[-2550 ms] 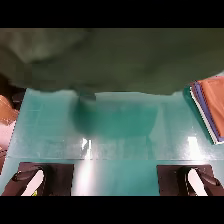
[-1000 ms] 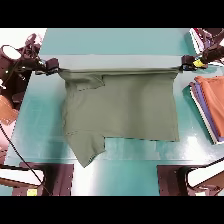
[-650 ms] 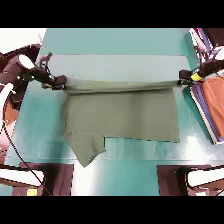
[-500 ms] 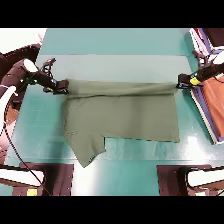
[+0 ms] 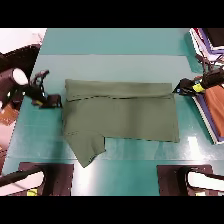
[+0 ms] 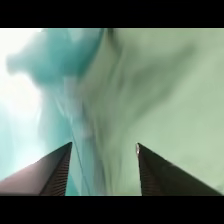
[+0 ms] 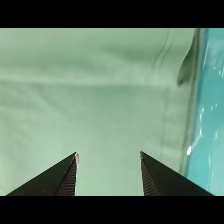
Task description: Fold the shirts.
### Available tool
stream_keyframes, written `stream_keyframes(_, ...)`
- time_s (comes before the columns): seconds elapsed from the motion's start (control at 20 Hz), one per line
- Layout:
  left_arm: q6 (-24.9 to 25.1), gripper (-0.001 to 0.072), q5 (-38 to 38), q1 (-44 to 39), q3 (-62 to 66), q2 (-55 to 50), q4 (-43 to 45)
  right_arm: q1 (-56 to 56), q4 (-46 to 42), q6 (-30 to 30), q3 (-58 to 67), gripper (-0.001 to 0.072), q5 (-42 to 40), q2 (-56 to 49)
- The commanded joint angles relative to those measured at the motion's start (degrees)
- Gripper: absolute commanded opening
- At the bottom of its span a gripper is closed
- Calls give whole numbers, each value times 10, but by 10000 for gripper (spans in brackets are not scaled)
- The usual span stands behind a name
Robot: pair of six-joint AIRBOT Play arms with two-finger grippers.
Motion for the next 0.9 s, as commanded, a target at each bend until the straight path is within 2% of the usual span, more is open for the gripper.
stream_keyframes(0.0,-1,469,-13,0,-165,114,-42,0,7,-2,-75,446,-31,77)
stream_keyframes(0.25,-1,469,2,0,-324,188,-151,0,10,-2,-110,446,-42,134)
stream_keyframes(0.6,16,466,85,0,-363,188,-238,0,14,-2,-110,446,-42,152)
stream_keyframes(0.65,17,340,91,0,-363,188,-244,0,26,-2,-110,446,-42,152)
stream_keyframes(0.7,28,134,96,0,-363,188,-246,0,32,-2,-110,446,-38,152)
stream_keyframes(0.75,31,30,97,0,-363,188,-247,0,30,-2,-110,446,-32,152)
stream_keyframes(0.85,31,28,85,0,-359,188,-249,-4,6,-2,-118,446,-20,152)
